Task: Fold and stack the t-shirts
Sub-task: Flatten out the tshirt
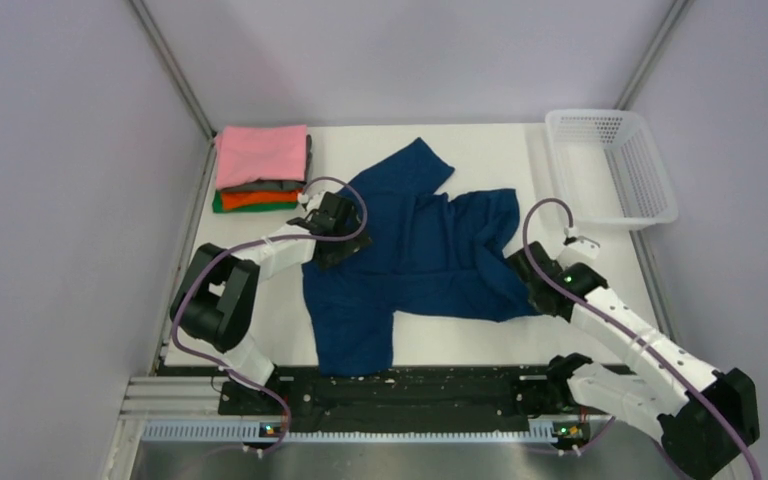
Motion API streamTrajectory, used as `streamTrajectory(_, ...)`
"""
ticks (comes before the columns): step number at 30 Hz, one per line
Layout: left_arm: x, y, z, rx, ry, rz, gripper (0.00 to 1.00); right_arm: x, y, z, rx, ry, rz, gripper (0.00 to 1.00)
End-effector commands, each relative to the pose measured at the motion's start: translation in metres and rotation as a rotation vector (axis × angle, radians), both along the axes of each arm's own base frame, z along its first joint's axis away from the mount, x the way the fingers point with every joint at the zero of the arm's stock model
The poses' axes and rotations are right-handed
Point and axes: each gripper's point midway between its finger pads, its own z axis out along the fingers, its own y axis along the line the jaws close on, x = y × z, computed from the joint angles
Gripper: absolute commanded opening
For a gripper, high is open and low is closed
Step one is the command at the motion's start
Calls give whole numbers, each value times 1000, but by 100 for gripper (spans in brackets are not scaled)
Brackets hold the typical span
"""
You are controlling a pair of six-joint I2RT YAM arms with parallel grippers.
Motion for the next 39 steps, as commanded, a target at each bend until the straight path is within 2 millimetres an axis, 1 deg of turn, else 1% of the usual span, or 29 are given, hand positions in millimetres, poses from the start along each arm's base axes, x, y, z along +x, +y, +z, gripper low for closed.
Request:
streamTrajectory(1, -20, 33, -17, 125, 106, 66, 99, -18, -30, 12, -127, 44, -148, 0)
streamTrajectory(3, -15, 34, -18, 121, 111, 66, 99, -11, -29, 13, -133, 24, -138, 0)
streamTrajectory(5, -2, 27, -15, 97, 98, 46, 99, -2, -23, 9, -128, 19, -106, 0)
streamTrajectory(6, 4, 22, -14, 89, 94, 36, 99, 2, -20, 5, -127, 23, -89, 0)
streamTrajectory(9, 25, 16, -14, 91, 80, 36, 99, 13, -22, -11, -133, 58, -84, 0)
streamTrajectory(11, 39, 13, -17, 73, 86, 40, 99, 20, -28, -24, -128, 90, -90, 0)
streamTrajectory(13, 52, 17, -21, 70, 97, 66, 99, 23, -40, -35, -117, 126, -125, 0)
streamTrajectory(14, 58, 19, -21, 65, 102, 80, 99, 24, -46, -39, -105, 143, -146, 0)
streamTrajectory(15, 63, 21, -25, 65, 114, 89, 99, 24, -52, -42, -90, 154, -164, 0)
streamTrajectory(16, 72, 21, -25, 63, 110, 97, 99, 27, -54, -45, -55, 158, -172, 0)
streamTrajectory(18, 90, 22, -25, 69, 104, 106, 99, 38, -58, -50, 25, 121, -188, 0)
streamTrajectory(19, 100, 21, -24, 69, 103, 109, 99, 49, -58, -51, 69, 86, -187, 0)
streamTrajectory(20, 108, 20, -26, 72, 114, 109, 99, 52, -59, -53, 105, 83, -193, 0)
streamTrajectory(21, 114, 19, -27, 77, 133, 105, 99, 61, -57, -55, 132, 62, -181, 0)
streamTrajectory(22, 120, 18, -27, 78, 143, 102, 99, 63, -55, -57, 150, 70, -171, 0)
streamTrajectory(25, 136, 9, -18, 52, 114, 76, 99, 64, -47, -66, 182, 105, -132, 0)
streamTrajectory(27, 143, 2, -10, 29, 77, 30, 99, 65, -40, -71, 212, 102, -97, 0)
streamTrajectory(28, 144, -1, -3, 20, 63, 9, 99, 68, -35, -71, 235, 93, -73, 0)
streamTrajectory(30, 141, -2, 17, 26, 38, -21, 99, 73, -19, -68, 305, 64, -1, 0)
streamTrajectory(32, 128, 3, 39, 66, 7, -26, 99, 76, -10, -63, 345, 22, 51, 0)
streamTrajectory(33, 118, 6, 54, 84, -20, -23, 99, 75, -8, -59, 350, 6, 63, 0)
streamTrajectory(34, 104, 8, 62, 104, -34, -26, 99, 73, -8, -57, 348, -3, 70, 0)
streamTrajectory(35, 90, 10, 76, 113, -66, -25, 99, 71, -8, -53, 345, -16, 77, 0)
streamTrajectory(36, 72, 11, 84, 121, -85, -29, 99, 69, -8, -50, 341, -26, 81, 0)
streamTrajectory(38, 32, 16, 90, 136, -90, -25, 99, 65, -9, -46, 335, -43, 90, 0)
streamTrajectory(39, 9, 19, 94, 134, -93, -24, 99, 63, -9, -44, 333, -50, 94, 0)
